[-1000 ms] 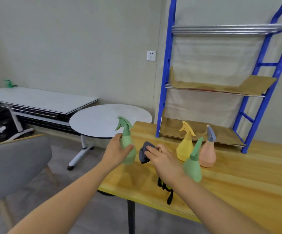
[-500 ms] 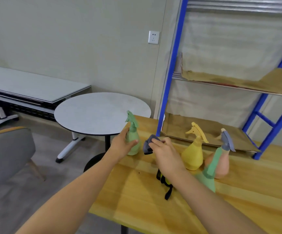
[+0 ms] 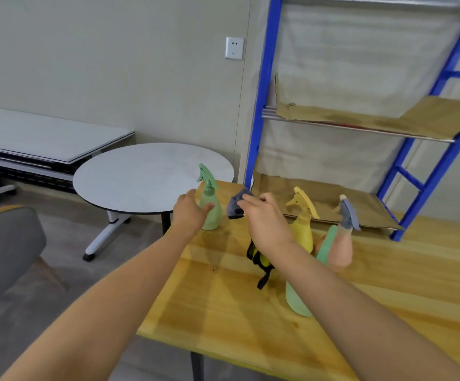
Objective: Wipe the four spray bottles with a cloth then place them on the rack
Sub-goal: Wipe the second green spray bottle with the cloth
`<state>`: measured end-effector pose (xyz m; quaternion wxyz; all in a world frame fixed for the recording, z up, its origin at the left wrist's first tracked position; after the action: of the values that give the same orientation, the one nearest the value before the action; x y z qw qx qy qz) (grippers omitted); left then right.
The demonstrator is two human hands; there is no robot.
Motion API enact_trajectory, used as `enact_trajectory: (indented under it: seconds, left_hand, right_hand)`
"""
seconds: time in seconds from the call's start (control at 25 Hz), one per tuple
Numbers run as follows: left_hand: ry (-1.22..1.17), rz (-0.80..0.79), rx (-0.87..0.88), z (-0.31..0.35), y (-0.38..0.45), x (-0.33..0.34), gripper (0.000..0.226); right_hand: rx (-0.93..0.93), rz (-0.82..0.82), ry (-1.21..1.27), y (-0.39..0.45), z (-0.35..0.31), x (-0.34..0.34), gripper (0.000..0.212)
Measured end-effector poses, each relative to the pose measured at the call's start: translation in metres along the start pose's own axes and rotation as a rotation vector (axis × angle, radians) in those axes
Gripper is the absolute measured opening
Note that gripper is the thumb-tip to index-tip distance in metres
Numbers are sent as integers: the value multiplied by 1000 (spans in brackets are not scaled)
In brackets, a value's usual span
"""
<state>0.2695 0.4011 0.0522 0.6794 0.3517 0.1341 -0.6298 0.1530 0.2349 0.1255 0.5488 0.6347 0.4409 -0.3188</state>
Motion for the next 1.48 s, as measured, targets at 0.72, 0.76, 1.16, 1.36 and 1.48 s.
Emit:
enact_trajectory:
  seconds: [0.72, 0.76, 1.16, 1.36, 1.48]
  left_hand:
    - [-184, -336, 266, 233, -147, 43, 25]
    - [-148, -350, 277, 236, -153, 47, 26]
    - [183, -659, 489, 243, -176, 40, 30]
    - [175, -512, 588, 231, -176, 38, 15]
    - [119, -424, 573, 234, -175, 48, 17]
  right_hand:
    - [186, 418, 226, -94, 108, -201, 44]
    - [195, 423, 227, -96, 116, -202, 44]
    - [181, 195, 160, -155, 162, -140, 41]
    - [102, 255, 200, -196, 155, -113, 47]
    - [-9, 350, 178, -211, 160, -105, 51]
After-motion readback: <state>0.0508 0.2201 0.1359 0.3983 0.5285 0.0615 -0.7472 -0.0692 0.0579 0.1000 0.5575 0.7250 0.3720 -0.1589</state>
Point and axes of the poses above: each hand's wrist, its own y-axis towards the middle knuckle, its own x-axis out of the palm, z = x × y, the point moved 6 cm from there along y, towards the middle knuckle, and after that the axes turned 12 degrees about x, right-handed, at the moved point
